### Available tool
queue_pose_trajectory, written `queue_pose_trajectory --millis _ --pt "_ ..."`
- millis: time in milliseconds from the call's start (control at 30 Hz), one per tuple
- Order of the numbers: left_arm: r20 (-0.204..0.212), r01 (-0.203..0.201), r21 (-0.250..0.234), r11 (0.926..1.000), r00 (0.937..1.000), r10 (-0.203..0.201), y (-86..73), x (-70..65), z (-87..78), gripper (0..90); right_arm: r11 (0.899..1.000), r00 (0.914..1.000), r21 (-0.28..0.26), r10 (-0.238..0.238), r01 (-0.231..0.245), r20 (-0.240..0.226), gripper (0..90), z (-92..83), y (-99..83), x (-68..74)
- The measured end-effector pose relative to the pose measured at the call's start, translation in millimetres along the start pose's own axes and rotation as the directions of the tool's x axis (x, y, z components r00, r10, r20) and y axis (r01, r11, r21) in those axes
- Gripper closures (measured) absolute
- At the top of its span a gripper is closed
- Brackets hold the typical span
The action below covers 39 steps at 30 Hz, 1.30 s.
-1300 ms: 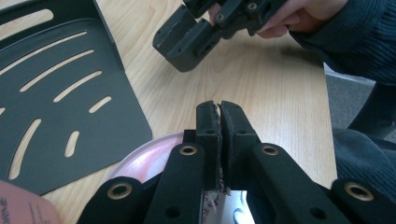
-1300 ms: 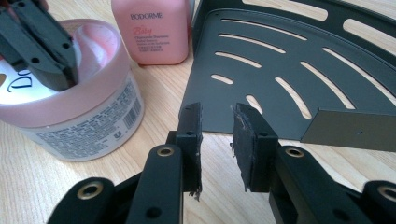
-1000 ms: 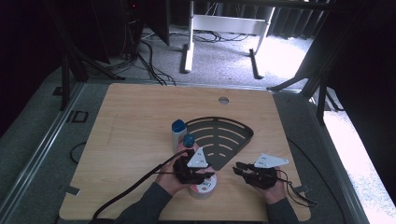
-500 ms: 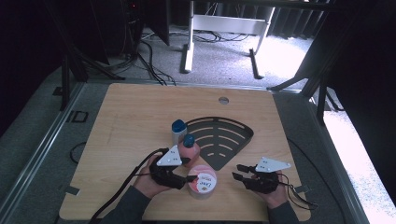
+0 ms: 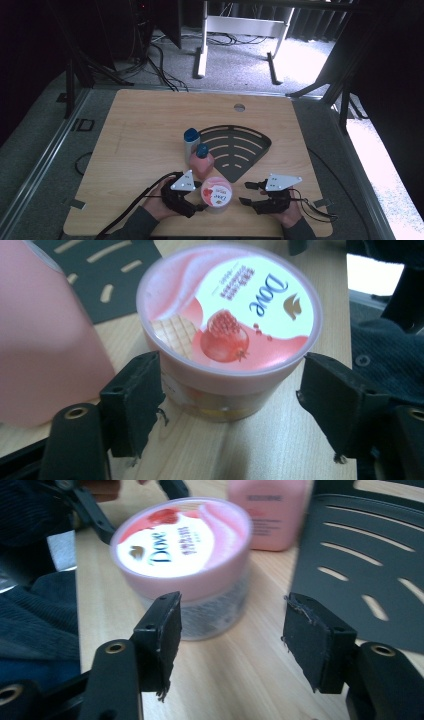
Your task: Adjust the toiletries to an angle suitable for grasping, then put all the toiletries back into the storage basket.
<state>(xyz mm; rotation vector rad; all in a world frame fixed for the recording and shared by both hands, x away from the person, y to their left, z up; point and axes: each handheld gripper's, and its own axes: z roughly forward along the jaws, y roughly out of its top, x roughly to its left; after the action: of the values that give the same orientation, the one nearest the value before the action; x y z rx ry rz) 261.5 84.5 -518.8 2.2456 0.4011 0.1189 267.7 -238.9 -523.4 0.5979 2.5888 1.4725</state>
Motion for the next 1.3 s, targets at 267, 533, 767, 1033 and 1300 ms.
queue_pose_trajectory --millis 267,533,767,1033,1300 --pt "0.009 -0.006 0.010 0.9999 0.9999 0.005 -1.8 2.2 8.7 18.8 1.000 0.9995 0.012 -0.004 0.005 -0.030 36.8 10.6 -1.3 1.3" --pt "0.001 -0.022 0.004 0.9998 0.9998 0.022 1.2 0.7 14.8 18.8 0.999 0.9985 0.039 -0.027 0.029 -0.047 33.5 18.2 -1.2 3.9" --pt "-0.004 -0.029 0.004 0.9996 0.9996 0.029 1.9 0.3 19.3 18.4 0.997 0.9973 0.056 -0.047 0.050 -0.056 28.4 23.4 -1.0 4.3" --pt "-0.010 -0.035 0.012 0.9993 0.9993 0.035 5.0 -0.4 24.8 17.9 0.995 0.9953 0.072 -0.068 0.073 -0.069 25.4 28.6 -1.9 5.9" --pt "-0.024 -0.049 0.018 0.9987 0.9985 0.049 5.7 -1.5 30.4 17.8 0.992 0.9949 0.083 -0.087 0.091 -0.051 21.6 32.6 -3.0 4.8"
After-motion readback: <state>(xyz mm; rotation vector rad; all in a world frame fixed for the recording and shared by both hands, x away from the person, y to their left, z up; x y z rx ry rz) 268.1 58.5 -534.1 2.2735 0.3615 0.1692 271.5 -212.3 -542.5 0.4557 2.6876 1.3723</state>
